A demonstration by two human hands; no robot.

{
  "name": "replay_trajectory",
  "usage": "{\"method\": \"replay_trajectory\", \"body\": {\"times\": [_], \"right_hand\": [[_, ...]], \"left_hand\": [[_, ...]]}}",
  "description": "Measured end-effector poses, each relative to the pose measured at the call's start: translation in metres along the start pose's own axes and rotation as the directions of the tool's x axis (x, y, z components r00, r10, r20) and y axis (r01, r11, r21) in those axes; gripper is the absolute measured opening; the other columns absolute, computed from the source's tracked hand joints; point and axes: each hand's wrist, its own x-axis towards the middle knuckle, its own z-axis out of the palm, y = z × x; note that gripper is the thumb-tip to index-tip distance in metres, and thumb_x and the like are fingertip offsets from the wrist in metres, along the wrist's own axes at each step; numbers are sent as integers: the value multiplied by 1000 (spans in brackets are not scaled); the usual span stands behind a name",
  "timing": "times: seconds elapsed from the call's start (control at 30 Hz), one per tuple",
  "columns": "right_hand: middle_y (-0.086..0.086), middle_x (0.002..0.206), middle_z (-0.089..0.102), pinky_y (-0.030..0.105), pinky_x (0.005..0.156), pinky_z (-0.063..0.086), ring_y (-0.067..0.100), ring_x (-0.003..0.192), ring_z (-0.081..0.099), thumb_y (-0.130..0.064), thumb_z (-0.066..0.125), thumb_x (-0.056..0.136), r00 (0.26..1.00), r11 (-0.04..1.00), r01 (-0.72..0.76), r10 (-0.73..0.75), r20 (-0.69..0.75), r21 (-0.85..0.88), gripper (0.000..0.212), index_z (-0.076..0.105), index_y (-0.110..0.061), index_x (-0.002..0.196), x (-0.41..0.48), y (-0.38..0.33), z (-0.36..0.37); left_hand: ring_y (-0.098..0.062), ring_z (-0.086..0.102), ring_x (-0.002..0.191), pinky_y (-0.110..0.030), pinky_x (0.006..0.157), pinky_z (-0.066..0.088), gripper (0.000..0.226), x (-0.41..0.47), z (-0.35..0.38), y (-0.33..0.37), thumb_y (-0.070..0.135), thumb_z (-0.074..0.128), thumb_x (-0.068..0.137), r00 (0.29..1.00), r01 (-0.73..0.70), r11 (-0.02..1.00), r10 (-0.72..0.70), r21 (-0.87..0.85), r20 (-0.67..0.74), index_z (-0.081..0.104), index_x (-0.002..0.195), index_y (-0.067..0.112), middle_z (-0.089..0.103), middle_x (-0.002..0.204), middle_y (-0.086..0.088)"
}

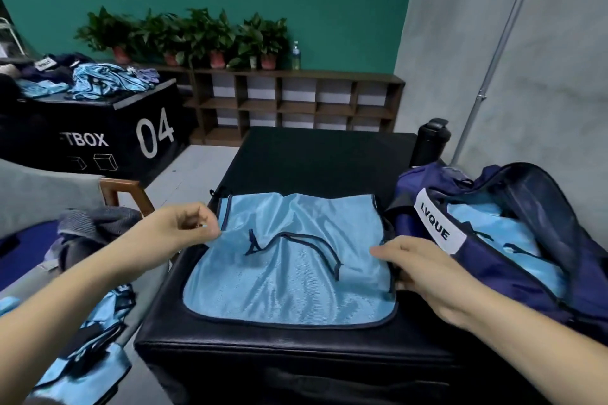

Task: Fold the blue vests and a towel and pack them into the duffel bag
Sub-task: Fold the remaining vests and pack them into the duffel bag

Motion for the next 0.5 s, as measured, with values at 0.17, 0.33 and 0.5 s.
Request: {"method": "replay_trajectory", "body": {"times": [0.17,0.33,0.5], "right_hand": [[1,67,66,25,58,51,12,53,61,-26,86,82,998,900,28,-50,-38,-434,30,64,-17,100,-3,16,5],[8,79,74,38,62,59,22,53,73,-18,67,88,999,741,52,-40,32,-670,38,41,-28,113,1,16,1],[5,79,65,46,61,57,29,60,68,-17,62,82,996,584,88,-63,63,-807,54,31,-31,125,4,15,2]], "left_hand": [[-11,71,86,-25,87,52,10,-3,-1,-20,12,78,97,983,9,981,-44,194,178,76,91,20,78,92,-1],[-11,69,84,-24,82,52,12,-2,0,-38,10,80,90,927,59,962,-152,266,343,75,90,22,76,92,-6],[-16,71,83,-29,83,55,18,4,3,-41,8,66,87,894,102,951,-216,293,393,77,90,21,79,90,-8]]}}
